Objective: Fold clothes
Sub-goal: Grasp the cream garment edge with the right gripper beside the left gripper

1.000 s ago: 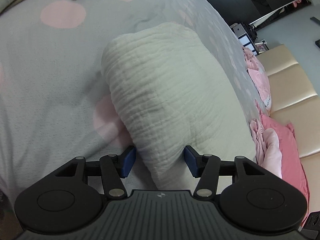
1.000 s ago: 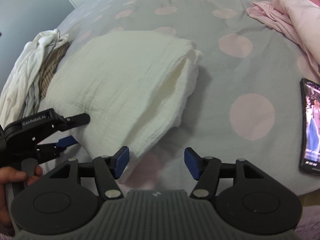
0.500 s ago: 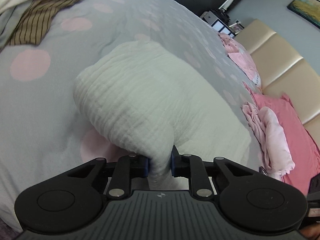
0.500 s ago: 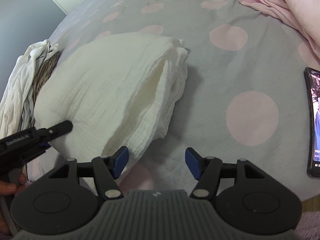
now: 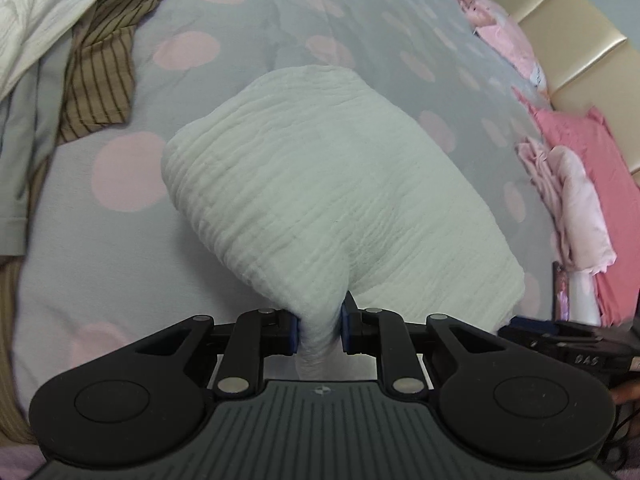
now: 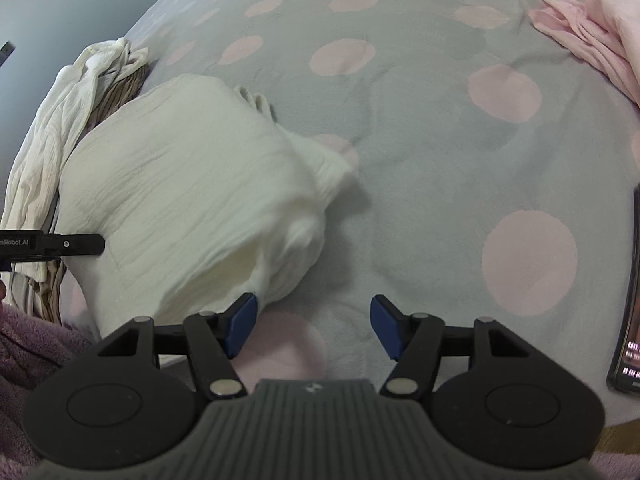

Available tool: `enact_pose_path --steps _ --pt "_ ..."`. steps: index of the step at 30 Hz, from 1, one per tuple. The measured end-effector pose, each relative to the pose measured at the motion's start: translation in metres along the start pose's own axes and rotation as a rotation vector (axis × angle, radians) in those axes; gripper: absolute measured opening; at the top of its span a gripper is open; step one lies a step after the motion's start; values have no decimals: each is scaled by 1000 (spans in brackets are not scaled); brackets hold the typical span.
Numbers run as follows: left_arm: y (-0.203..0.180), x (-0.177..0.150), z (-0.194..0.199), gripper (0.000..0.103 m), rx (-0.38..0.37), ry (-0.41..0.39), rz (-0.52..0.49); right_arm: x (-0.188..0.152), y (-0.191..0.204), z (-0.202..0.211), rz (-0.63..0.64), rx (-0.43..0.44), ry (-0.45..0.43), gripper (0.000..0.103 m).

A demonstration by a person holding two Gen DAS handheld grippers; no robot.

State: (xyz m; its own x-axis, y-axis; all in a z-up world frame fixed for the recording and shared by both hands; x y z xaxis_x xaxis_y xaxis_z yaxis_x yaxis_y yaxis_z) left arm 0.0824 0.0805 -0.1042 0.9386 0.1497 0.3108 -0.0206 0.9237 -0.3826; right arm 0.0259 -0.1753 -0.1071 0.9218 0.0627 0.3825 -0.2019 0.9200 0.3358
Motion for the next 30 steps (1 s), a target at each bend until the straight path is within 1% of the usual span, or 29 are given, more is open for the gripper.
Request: enact_pose_path --steps 2,4,6,8,10,14,17,20,22,24,25,26,30 --pt "8 1 -1 17 15 23 -17 11 5 3 24 8 -6 66" --pt "17 -1 -5 17 15 36 -8 26 10 4 56 22 -27 67" --pt "28 -3 -9 17 -1 37 25 41 15 5 84 39 -48 72" --pt "32 -5 -14 18 -14 35 42 54 21 -1 92 79 -58 73" --pt "33 -7 -17 19 -11 30 27 66 27 -8 97 116 -64 73" --pt "29 -7 -18 23 -5 14 -21 84 35 -25 95 154 -60 74" --pt "26 -7 -22 27 -7 8 -26 92 39 -44 89 171 -47 74" --pt "26 -7 -23 27 -3 2 -32 100 41 -64 81 185 -32 74" --pt "27 -8 -23 29 -12 -3 -16 100 39 -76 73 187 -9 74" --pt "31 -9 -22 34 -15 -8 16 98 37 -88 54 194 12 74" --pt "34 -9 -22 41 -16 -11 31 97 37 -92 48 196 15 75" --pt "37 -10 -22 44 -17 -14 49 95 37 -95 47 198 13 75" --pt "44 -13 -23 44 -46 -20 103 91 41 -100 83 175 4 74"
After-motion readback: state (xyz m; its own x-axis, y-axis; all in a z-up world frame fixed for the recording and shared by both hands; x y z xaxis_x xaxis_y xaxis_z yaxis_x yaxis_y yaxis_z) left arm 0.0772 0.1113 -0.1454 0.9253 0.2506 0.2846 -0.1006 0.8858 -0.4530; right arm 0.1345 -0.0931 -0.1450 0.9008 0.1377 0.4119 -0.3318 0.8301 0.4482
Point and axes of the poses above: each gripper's, at about its wrist camera, not at the fingertips, and z roughly against the way its jaws point, y to its left, x to its top, the point moved 9 cm from there along -z, roughly the way its jaws point, and after that the axes turned 1 degree about z, right-handed, at the moved point
